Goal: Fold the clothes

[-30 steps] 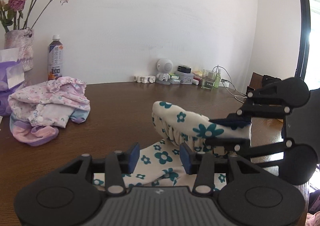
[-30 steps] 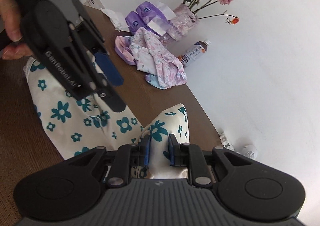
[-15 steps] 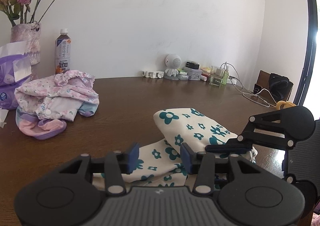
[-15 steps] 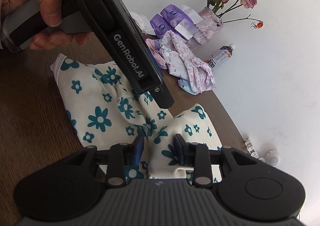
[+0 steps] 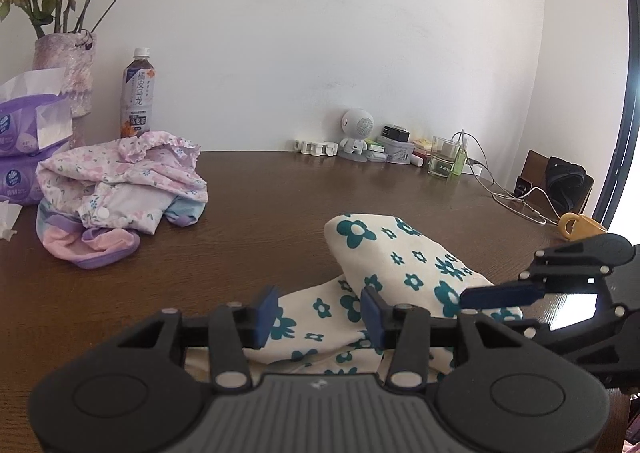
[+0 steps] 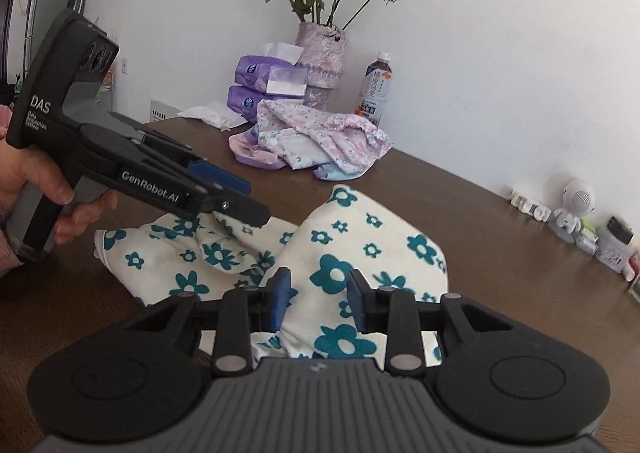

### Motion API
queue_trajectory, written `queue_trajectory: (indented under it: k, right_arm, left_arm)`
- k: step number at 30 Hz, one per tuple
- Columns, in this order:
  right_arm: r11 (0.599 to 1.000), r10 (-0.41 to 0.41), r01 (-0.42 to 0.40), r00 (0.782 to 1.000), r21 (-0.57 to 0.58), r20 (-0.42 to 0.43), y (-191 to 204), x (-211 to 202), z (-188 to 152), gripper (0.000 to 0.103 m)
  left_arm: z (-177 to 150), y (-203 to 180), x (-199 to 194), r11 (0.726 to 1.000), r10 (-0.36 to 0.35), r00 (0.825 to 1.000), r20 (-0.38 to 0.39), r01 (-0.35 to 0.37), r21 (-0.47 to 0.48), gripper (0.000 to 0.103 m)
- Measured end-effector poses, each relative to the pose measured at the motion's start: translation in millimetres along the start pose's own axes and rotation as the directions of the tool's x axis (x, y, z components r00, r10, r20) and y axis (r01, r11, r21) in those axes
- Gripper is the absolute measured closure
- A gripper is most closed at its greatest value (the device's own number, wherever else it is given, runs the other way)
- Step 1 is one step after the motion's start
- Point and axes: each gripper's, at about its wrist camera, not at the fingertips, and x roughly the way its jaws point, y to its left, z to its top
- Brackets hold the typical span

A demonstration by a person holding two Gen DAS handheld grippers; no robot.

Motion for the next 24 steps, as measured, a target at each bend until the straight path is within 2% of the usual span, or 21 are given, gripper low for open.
queue_trajectory:
  k: [5,8,10,13,16,17,21,24]
  right_arm:
    - [1.000,0.022,-0.022,1.000,-0.012,-0.015,17.0,12.0,-9.4,0.079]
    - [0.999,0.031,-0.031,0.999,0.010,0.011,15.9,5.7,-7.8,0.079]
    - [0.999,0.027,-0.029,0.999,0.038,0.042,8.8,-5.5,-6.2,0.078]
    - [0.996,-0.004,-0.002,0.997,0.088,0.071,-7.5,-20.3,-8.7,0.078]
    - [0.986,-0.063,0.052,0.996,0.159,0.063,-33.1,-32.0,-21.6,0.075]
    - [0.980,-0.060,0.048,0.997,0.194,0.055,-41.9,-32.1,-26.7,0.074]
    - [0.946,-0.018,0.009,1.000,0.324,0.025,-72.5,-27.4,-45.8,0.070]
    - [0.939,0.016,-0.020,1.000,0.343,0.014,-74.3,-17.5,-52.3,0.070]
  left_arm:
    - [3.1,-4.3,-1.6,1.000,-0.005,1.000,0.020,0.006,-0.018,0.059]
    - [13.2,-17.5,-2.8,1.000,-0.027,0.998,0.049,0.027,-0.007,0.061]
    - [19.9,-25.6,1.2,0.999,-0.041,0.998,0.057,0.041,-0.006,0.061]
    - [29.7,-36.5,15.5,0.999,-0.044,0.998,0.055,0.044,-0.010,0.072]
    - [36.3,-41.1,30.1,0.999,-0.025,0.998,0.065,0.028,-0.041,0.073]
    - [37.6,-42.5,35.1,0.999,-0.014,0.998,0.063,0.017,-0.044,0.075]
    - [34.4,-41.9,55.0,0.997,0.010,1.000,0.008,-0.010,-0.076,0.090]
    - [25.8,-29.6,67.2,0.989,0.017,0.998,-0.054,-0.025,-0.144,0.093]
